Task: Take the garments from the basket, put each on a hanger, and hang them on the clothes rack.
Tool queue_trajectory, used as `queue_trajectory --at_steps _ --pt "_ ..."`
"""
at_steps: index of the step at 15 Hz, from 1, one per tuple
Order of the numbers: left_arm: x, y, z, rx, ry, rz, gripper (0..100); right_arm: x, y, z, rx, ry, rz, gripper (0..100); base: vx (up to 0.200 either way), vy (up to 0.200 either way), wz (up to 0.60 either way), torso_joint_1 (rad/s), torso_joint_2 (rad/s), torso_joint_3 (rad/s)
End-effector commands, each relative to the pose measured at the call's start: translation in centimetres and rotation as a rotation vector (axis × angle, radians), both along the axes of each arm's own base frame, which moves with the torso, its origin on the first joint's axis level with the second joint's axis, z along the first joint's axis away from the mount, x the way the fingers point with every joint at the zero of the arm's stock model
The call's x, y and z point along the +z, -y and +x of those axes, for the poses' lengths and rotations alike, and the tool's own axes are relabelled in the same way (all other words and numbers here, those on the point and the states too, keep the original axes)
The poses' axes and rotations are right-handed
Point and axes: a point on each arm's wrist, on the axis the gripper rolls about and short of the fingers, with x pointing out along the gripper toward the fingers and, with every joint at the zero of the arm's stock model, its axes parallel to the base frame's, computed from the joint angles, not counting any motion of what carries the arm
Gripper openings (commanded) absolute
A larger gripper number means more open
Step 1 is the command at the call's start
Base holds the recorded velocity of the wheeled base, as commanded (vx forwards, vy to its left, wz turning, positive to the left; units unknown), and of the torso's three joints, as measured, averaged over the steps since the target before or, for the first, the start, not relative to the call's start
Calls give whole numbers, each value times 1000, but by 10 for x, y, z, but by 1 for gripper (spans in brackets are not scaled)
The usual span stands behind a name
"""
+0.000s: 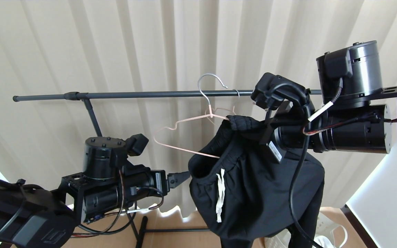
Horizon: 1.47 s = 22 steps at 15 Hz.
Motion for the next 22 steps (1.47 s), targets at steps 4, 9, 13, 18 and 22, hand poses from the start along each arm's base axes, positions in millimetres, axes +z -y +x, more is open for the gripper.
queue_trajectory --at_steps 4,9,13,18,22 --pt "-10 7 12 47 -22 17 100 5 -3 -13 35 10 14 0 0 0 0 0 0 0" --pt "-22 13 18 82 -35 54 100 11 -2 -21 52 33 33 0 0 0 0 0 0 0" --pt "-30 16 19 102 -40 82 0 15 -1 -24 51 39 48 0 0 0 0 0 0 0" --pt "-26 13 21 124 -23 79 0 8 4 -29 44 14 42 0 0 0 0 0 0 0" --pt "-15 3 24 158 19 54 0 -1 10 -31 35 -38 111 0 0 0 0 0 0 0"
